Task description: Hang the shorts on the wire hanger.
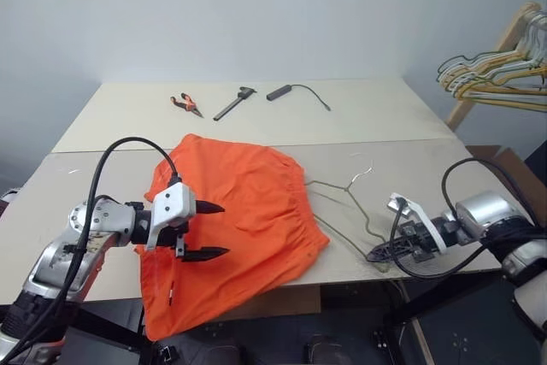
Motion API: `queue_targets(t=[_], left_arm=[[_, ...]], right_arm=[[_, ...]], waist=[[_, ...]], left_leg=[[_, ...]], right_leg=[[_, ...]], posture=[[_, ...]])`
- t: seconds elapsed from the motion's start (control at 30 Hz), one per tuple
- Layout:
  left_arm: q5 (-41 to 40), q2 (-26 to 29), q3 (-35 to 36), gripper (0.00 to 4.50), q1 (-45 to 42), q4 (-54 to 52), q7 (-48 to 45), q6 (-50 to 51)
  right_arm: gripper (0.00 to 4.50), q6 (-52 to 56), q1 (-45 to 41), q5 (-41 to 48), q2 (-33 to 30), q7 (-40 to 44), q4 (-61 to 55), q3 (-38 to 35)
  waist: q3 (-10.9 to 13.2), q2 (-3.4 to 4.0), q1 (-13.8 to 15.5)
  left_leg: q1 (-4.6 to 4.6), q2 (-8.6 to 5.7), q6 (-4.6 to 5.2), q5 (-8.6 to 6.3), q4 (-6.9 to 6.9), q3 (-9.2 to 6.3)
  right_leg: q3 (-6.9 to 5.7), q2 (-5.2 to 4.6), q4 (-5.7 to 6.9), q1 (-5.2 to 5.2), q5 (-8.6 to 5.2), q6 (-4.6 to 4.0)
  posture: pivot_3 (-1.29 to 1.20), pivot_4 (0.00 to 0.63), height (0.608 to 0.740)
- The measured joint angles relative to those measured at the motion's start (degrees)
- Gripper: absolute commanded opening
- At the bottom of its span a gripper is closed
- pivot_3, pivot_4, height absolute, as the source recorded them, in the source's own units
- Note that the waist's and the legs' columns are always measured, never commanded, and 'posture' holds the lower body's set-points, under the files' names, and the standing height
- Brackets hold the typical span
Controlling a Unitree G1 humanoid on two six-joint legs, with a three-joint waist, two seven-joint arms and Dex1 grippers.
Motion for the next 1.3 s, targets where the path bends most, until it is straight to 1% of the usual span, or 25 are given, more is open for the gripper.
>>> queue_targets(t=[0.2, 0.4, 0.5, 0.57, 0.7, 0.8, 0.87, 0.93, 1.03, 1.17, 1.3], left_arm=[[-0.1, -0.8, 0.0, 4.47, -0.3, -0.2, 1.3, 0.8], [-0.1, -1.1, -0.1, 4.47, -0.5, -0.2, 1.7, 1.1], [-0.1, -1.1, -0.1, 4.47, -0.5, -0.4, 1.9, 1.1], [-0.1, -1.1, -0.1, 4.47, -0.5, -0.4, 2.0, 1.1], [-0.1, -1.4, -0.2, 4.47, -0.5, -0.5, 2.3, 1.1], [-0.1, -1.7, -0.5, 4.47, -0.5, -0.5, 2.4, 1.1], [-0.1, -1.8, -0.8, 4.47, -0.7, -0.4, 2.4, 1.1], [0.0, -2.0, -1.0, 4.47, -1.5, -0.3, 2.2, 1.0], [0.1, -2.5, -1.3, 4.47, -3.9, 1.0, 2.2, 0.7], [1.1, -4.1, -1.2, 4.47, -9.4, 5.2, 3.3, -0.6], [1.3, -5.9, -0.3, 4.47, -18.6, 11.2, 5.1, -1.1]], right_arm=[[0.00, -0.4, -4.3, -0.3, 6.2, 0.0, 8.4, 0.4], [0.00, -3.5, -6.1, -5.6, 12.4, 0.0, 17.4, 0.4], [0.00, -5.2, -8.1, -8.8, 14.7, 0.0, 22.6, -2.7], [0.00, -6.2, -9.5, -11.4, 15.8, 0.0, 26.2, -6.2], [0.00, -6.7, -10.7, -15.1, 16.0, 0.0, 29.4, -12.7], [0.00, -7.7, -10.7, -17.1, 16.1, 0.0, 29.3, -15.3], [0.00, -10.2, -10.4, -18.8, 16.2, 0.0, 28.4, -17.0], [0.00, -14.2, -9.6, -20.5, 16.3, 0.0, 26.4, -18.6], [0.00, -22.4, -6.0, -22.6, 16.9, -1.7, 21.2, -22.1], [0.00, -28.2, -3.0, -25.7, 18.2, -6.1, 15.8, -24.7], [0.00, -32.7, -0.5, -28.6, 18.3, -9.1, 9.9, -26.3]], waist=[[0.0, 0.00, 0.3], [0.0, 0.00, 0.4], [0.0, 0.01, 0.4], [0.0, 0.01, 0.4], [0.0, 0.02, 0.4], [0.0, 0.02, 0.4], [0.0, 0.02, 0.3], [0.0, 0.03, 0.3], [0.0, 0.02, 0.3], [0.0, 0.03, 0.2], [0.0, 0.02, 0.3]], left_leg=[[-0.13, -0.02, 0.00, 0.00, 0.00, -0.03], [-0.17, -0.05, -0.01, 0.00, 0.05, -0.06], [-0.16, -0.05, -0.01, 0.01, 0.05, -0.07], [-0.16, -0.04, -0.01, 0.00, 0.05, -0.08], [-0.18, -0.05, -0.01, 0.00, 0.05, -0.09], [-0.17, -0.06, -0.02, 0.01, 0.05, -0.08], [-0.17, -0.05, -0.02, 0.01, 0.05, -0.08], [-0.17, -0.05, -0.02, 0.01, 0.05, -0.08], [-0.17, -0.06, -0.02, 0.01, 0.05, -0.08], [-0.19, -0.06, -0.04, 0.02, 0.07, -0.09], [-0.22, -0.08, -0.04, 0.02, 0.07, -0.13]], right_leg=[[-0.02, 0.00, -0.02, -0.06, 0.00, 0.00], [-0.07, -0.03, 0.04, -0.08, 0.00, 0.00], [-0.07, -0.01, 0.09, -0.10, 0.00, 0.00], [-0.07, 0.00, 0.09, -0.09, 0.00, 0.00], [-0.08, -0.02, 0.09, -0.10, 0.00, 0.00], [-0.08, -0.02, 0.11, -0.10, 0.00, 0.00], [-0.08, -0.01, 0.12, -0.10, 0.00, 0.00], [-0.08, 0.00, 0.11, -0.10, 0.00, 0.00], [-0.09, -0.01, 0.11, -0.08, 0.00, 0.01], [-0.08, -0.01, 0.14, -0.11, 0.00, 0.01], [-0.09, -0.03, 0.12, -0.10, 0.00, 0.01]], posture=[[0.05, 0.000, 0.740], [0.06, 0.000, 0.740], [0.07, 0.000, 0.740], [0.07, 0.000, 0.740], [0.06, 0.000, 0.740], [0.05, 0.000, 0.740], [0.04, 0.000, 0.740], [0.03, 0.000, 0.740], [0.03, 0.000, 0.740], [0.03, 0.000, 0.740], [0.03, 0.000, 0.740]])
